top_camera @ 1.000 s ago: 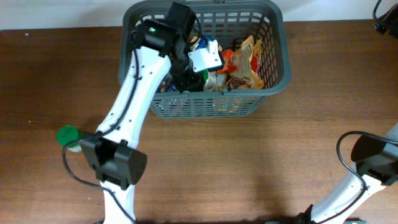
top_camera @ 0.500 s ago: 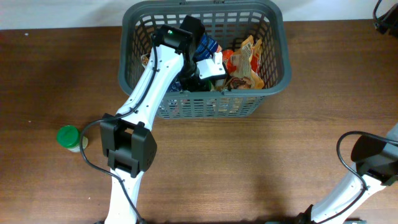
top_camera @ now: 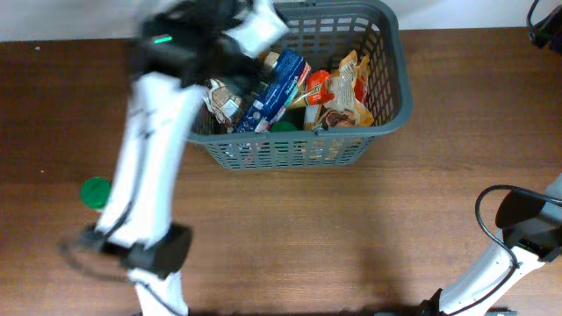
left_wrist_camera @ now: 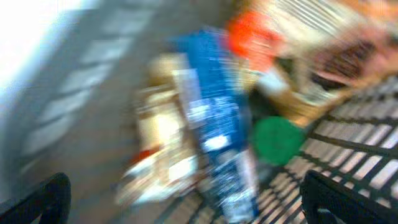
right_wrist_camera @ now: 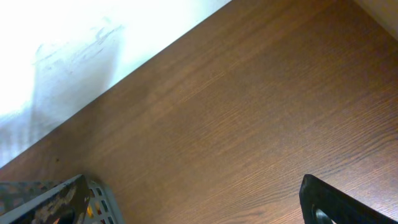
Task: Pack container
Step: 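Release the jar in the basket and withdraw the left gripper, then lower the left gripper onto the second green-capped jar and grasp it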
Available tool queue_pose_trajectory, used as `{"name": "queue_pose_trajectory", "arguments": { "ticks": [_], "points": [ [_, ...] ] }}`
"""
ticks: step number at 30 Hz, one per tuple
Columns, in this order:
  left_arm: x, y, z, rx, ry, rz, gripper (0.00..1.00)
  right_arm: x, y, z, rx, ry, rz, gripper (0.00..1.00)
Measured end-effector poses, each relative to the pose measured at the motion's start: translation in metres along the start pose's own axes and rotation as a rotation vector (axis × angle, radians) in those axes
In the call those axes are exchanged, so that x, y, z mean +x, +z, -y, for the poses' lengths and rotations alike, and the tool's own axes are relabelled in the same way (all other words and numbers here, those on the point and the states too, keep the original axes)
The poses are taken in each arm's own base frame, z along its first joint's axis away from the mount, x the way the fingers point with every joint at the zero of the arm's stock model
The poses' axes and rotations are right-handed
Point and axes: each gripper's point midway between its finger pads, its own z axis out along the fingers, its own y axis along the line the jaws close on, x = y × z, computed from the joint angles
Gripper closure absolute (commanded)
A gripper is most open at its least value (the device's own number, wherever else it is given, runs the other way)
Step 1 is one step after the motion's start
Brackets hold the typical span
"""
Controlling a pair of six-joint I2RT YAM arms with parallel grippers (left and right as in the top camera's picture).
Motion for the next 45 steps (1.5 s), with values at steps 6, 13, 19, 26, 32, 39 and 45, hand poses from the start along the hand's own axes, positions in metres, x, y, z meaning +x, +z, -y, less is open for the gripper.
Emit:
{"name": "queue_pose_trajectory", "arguments": {
  "ticks": [6,13,19,26,32,39,45],
  "points": [
    [0.088,-0.118,-0.093,-0.305,-0.489,-0.024,0.01,0.000,0.000,0.000,0.000,0.000,0.001,0.01],
    [0.212,-0.076,-0.131,-0.279,-0.948,-0.330,0.01,0.000,0.000,0.000,0.000,0.000,0.000,0.01],
    [0.311,-0.017,-0.115,-0.154,-1.147,-0.596,0.01,0.000,0.000,0.000,0.000,0.000,0.000,0.01],
    [0.388,0.024,-0.090,-0.097,-1.269,-0.721,0.01,0.000,0.000,0.000,0.000,0.000,0.000,0.01],
    [0.414,0.051,-0.075,-0.100,-1.267,-0.747,0.01,0.000,0.000,0.000,0.000,0.000,0.000,0.01],
    [0.427,0.063,-0.071,-0.115,-1.266,-0.746,0.01,0.000,0.000,0.000,0.000,0.000,0.000,0.01],
    [0.436,0.060,-0.078,-0.137,-1.296,-0.731,0.00,0.000,0.000,0.000,0.000,0.000,0.000,0.01]
  ]
}}
